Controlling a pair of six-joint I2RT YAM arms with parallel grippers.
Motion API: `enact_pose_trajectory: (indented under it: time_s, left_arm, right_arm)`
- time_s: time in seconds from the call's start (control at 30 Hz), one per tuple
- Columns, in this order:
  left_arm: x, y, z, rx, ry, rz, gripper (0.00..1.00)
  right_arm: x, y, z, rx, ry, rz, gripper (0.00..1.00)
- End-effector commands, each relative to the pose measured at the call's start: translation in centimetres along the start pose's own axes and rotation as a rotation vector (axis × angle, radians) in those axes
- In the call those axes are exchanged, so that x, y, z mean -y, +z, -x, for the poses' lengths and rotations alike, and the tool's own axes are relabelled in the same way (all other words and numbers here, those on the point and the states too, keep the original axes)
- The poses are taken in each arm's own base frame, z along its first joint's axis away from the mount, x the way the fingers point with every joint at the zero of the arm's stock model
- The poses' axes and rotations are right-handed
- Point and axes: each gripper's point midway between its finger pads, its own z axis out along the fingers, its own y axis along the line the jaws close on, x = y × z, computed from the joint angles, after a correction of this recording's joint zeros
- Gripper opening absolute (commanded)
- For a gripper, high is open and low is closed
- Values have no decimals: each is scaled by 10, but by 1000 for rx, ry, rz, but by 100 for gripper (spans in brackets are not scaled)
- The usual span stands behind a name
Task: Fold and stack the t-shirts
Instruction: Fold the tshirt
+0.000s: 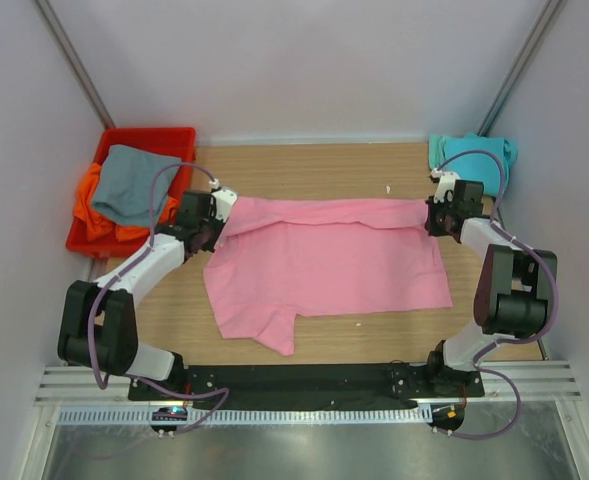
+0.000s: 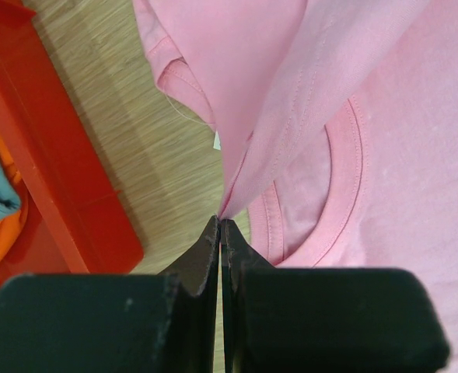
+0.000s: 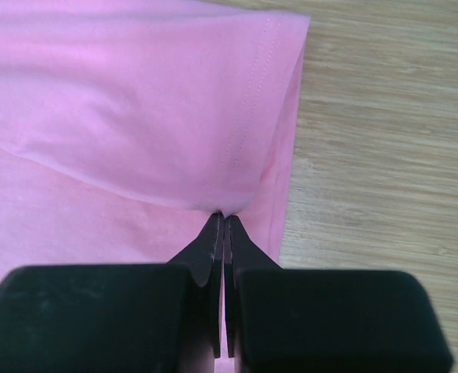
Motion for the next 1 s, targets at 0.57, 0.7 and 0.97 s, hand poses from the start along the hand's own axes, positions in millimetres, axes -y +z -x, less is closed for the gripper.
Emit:
enact_pose_trajectory:
  time_s: [0.57,0.7,0.97]
  left_arm:
    - [-12,2,-8,25,-41,58,0]
    - [-22,-11,1,62,-55,101,39]
    - [-35,-31,34,148,-61,122,59]
  right_arm:
    - [10,-16,-5,-26,1,4,20]
    - [10,-24,4,-30,1,6,42]
    - [-2,-36,34,58,57,73,48]
